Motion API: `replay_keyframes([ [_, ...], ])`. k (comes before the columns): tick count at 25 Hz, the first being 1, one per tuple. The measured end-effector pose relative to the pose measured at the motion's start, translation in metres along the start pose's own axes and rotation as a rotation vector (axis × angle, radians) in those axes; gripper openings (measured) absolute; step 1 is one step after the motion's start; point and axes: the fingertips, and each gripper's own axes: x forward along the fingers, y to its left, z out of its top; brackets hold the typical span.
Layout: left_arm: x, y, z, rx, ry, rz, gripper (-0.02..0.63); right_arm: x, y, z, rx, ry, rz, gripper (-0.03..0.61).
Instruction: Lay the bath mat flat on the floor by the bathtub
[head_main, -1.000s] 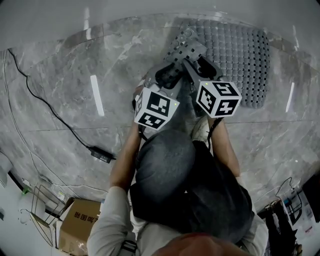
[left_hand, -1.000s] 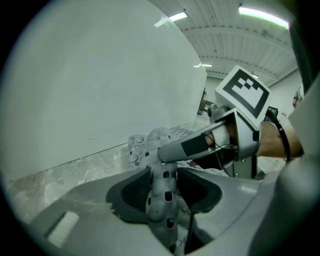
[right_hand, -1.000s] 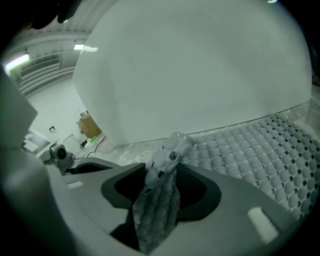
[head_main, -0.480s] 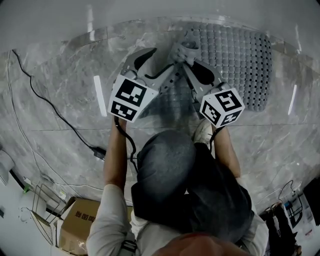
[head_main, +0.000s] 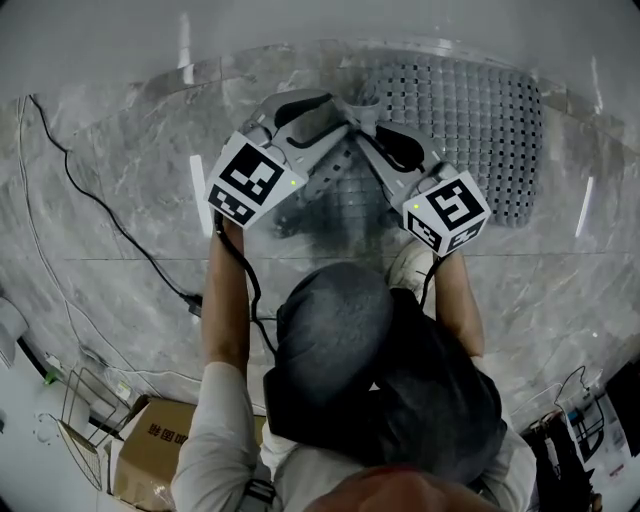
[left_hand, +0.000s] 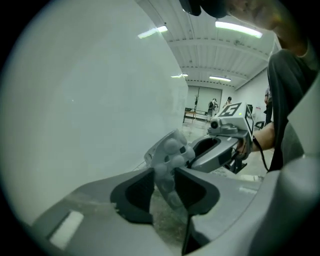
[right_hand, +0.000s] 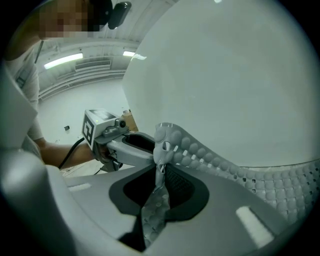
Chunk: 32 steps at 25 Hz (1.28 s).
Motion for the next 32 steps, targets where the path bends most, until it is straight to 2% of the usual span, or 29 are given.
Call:
replay_keyframes([
  [1,0.0,0.002,-0.001,0.021,0.006,0.03,0.116,0.001,-0.001,0.0,-0.006,0.005,0.0,0.058],
  [4,-0.004,0.008,-0.005,0.056,0.037,0.109,0.083,0.008,0.0,0.0,-0.01,0.013,0.002,0.081],
  [5,-0.007,0.01,-0.006,0.057,0.045,0.129,0.017,0.011,0.001,0.0,-0.01,0.012,0.008,0.094],
  [9,-0.013,0.02,-0.01,0.059,0.065,0.198,0.003,0.024,0.006,0.0,-0.034,0.025,0.031,0.094],
  [11,-0.021,0.025,-0.005,0.046,0.017,0.212,0.003,0.027,0.008,0.001,-0.046,0.029,0.051,0.073],
  [12,-0.025,0.027,-0.003,0.043,-0.012,0.203,0.004,0.027,0.009,0.001,-0.048,0.027,0.066,0.071],
  [14,-0.027,0.025,0.0,0.034,-0.038,0.13,0.136,0.024,0.009,0.0,-0.05,0.021,0.09,0.067],
  [17,-0.025,0.018,0.004,0.025,-0.042,0.007,0.213,0.017,0.008,0.0,-0.057,0.013,0.112,0.064],
  [19,-0.023,0.007,0.008,0.029,-0.046,-0.084,0.329,0.014,0.01,0.0,-0.071,0.01,0.133,0.063],
  [21,-0.019,-0.001,0.011,0.051,-0.031,-0.139,0.33,0.013,0.012,0.001,-0.09,0.007,0.155,0.061],
  [24,-0.01,-0.005,0.009,0.096,0.014,-0.154,0.324,0.011,0.013,0.001,-0.117,0.015,0.163,0.06],
  [25,-0.009,-0.006,0.009,0.105,0.018,-0.154,0.31,0.011,0.012,0.001,-0.117,0.016,0.164,0.06],
  [26,-0.008,-0.006,0.01,0.113,0.017,-0.151,0.231,0.01,0.011,0.001,-0.116,0.014,0.166,0.06],
  [32,-0.01,-0.009,0.009,0.156,0.018,-0.123,0.187,0.011,0.008,0.0,-0.097,0.01,0.16,0.065],
])
